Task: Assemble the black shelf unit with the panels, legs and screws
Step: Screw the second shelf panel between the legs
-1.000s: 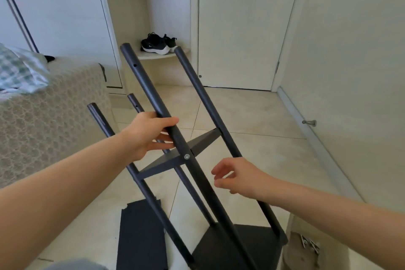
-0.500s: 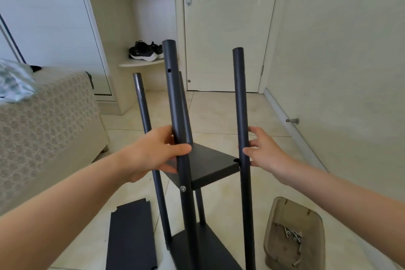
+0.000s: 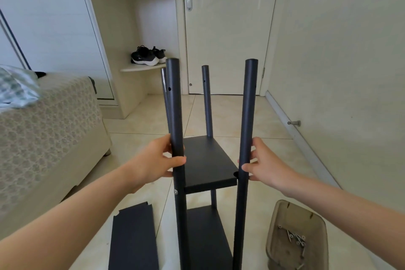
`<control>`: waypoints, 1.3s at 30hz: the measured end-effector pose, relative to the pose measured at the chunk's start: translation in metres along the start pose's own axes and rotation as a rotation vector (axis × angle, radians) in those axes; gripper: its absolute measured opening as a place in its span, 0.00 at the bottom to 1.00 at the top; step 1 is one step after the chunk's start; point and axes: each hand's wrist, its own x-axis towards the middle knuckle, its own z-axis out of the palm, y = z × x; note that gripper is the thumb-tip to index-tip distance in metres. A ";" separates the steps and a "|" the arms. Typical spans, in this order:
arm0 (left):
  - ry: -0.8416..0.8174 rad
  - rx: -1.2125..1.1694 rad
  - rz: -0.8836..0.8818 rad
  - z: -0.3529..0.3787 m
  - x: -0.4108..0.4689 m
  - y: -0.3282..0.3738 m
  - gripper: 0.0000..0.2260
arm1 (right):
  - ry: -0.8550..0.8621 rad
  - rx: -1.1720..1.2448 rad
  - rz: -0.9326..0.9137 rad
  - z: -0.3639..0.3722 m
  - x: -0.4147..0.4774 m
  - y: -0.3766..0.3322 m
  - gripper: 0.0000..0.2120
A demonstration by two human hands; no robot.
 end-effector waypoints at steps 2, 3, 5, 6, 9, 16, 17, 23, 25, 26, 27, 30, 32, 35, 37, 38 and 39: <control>0.032 0.008 0.002 -0.002 0.004 -0.005 0.14 | -0.012 -0.027 -0.014 0.002 0.000 0.000 0.21; 0.046 0.017 0.001 -0.003 0.006 -0.007 0.14 | -0.016 -0.043 -0.024 0.004 0.000 0.000 0.22; 0.066 0.035 -0.002 -0.004 0.008 -0.011 0.14 | -0.026 -0.063 -0.042 0.007 -0.001 0.000 0.22; 0.075 0.042 -0.004 -0.005 0.009 -0.014 0.14 | -0.032 -0.065 -0.048 0.010 -0.001 0.000 0.22; 0.099 0.051 -0.010 -0.004 0.011 -0.021 0.12 | -0.057 -0.055 -0.053 0.015 0.001 -0.001 0.21; 0.154 0.145 -0.012 -0.001 0.009 -0.036 0.13 | -0.127 -0.053 -0.043 0.027 0.001 -0.006 0.22; 0.165 0.180 -0.011 0.000 0.009 -0.039 0.13 | -0.132 -0.058 -0.040 0.028 0.002 -0.007 0.22; 0.195 0.314 -0.055 0.005 0.007 -0.052 0.15 | -0.134 -0.079 -0.052 0.030 0.002 -0.014 0.18; 0.204 0.336 -0.068 0.005 0.008 -0.054 0.16 | -0.133 -0.079 -0.053 0.030 0.002 -0.015 0.18; 0.210 0.349 -0.074 0.006 0.009 -0.054 0.16 | -0.134 -0.082 -0.053 0.030 0.003 -0.015 0.18; 0.219 0.367 -0.081 0.007 0.010 -0.055 0.16 | -0.136 -0.085 -0.056 0.030 0.003 -0.014 0.18; 0.233 0.424 -0.179 0.012 0.011 -0.057 0.12 | -0.138 -0.094 -0.074 0.029 0.002 -0.015 0.18; 0.108 0.405 -0.370 0.016 0.007 -0.058 0.17 | -0.132 -0.118 -0.090 0.028 0.001 -0.015 0.17; -0.215 0.488 -0.493 0.026 0.000 -0.058 0.18 | -0.116 -0.135 -0.102 0.025 0.003 -0.015 0.16; -0.302 0.540 -0.388 0.037 0.001 -0.056 0.16 | -0.104 -0.126 -0.106 0.023 0.004 -0.015 0.14; -0.314 0.553 -0.316 0.044 0.003 -0.055 0.14 | -0.097 -0.120 -0.109 0.022 0.004 -0.015 0.14; -0.308 0.574 -0.235 0.051 0.005 -0.053 0.12 | -0.091 -0.115 -0.115 0.021 0.004 -0.015 0.14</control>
